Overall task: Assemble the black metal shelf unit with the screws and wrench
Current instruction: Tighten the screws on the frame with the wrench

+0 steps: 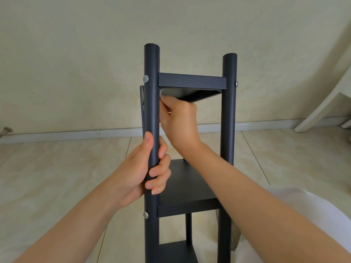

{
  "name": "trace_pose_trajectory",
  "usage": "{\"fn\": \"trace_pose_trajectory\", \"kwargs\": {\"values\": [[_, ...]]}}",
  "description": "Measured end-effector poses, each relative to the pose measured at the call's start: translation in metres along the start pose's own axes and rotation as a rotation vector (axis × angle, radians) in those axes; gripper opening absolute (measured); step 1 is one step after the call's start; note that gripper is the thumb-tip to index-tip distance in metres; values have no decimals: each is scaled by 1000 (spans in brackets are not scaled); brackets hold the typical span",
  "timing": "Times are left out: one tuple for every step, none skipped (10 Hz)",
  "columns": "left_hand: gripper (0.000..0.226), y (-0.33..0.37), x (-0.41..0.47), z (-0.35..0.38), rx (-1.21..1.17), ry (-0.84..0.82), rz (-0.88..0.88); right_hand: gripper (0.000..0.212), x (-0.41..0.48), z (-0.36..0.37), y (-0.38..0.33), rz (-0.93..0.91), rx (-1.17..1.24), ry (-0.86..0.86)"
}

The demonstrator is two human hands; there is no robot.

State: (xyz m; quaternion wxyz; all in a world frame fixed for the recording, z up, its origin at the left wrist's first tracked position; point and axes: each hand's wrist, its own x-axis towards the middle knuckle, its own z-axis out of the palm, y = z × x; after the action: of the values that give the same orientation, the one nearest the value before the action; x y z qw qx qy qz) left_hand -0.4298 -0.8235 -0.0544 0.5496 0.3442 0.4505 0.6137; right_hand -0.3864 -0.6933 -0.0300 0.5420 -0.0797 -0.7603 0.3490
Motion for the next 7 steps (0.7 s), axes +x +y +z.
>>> {"fn": "trace_pose_trajectory", "kwargs": {"values": [[63,0,1,0,-4,-10,-8,49,0,3,7,-36,-8,6],[63,0,1,0,2,-11,-10,49,2,4,6,-12,-13,42],[64,1,1,0,11,13,-6,55,3,0,6,98,-42,11],[65,1,1,0,20,30,-5,42,5,-5,5,268,-17,-57],[64,0,1,2,29,18,-2,38,8,-14,-3,337,14,-46],[64,0,1,2,32,18,4,35,10,-24,-9,359,6,-80],[64,0,0,3,38,16,7,34,12,-32,-14,368,0,-112]]}}
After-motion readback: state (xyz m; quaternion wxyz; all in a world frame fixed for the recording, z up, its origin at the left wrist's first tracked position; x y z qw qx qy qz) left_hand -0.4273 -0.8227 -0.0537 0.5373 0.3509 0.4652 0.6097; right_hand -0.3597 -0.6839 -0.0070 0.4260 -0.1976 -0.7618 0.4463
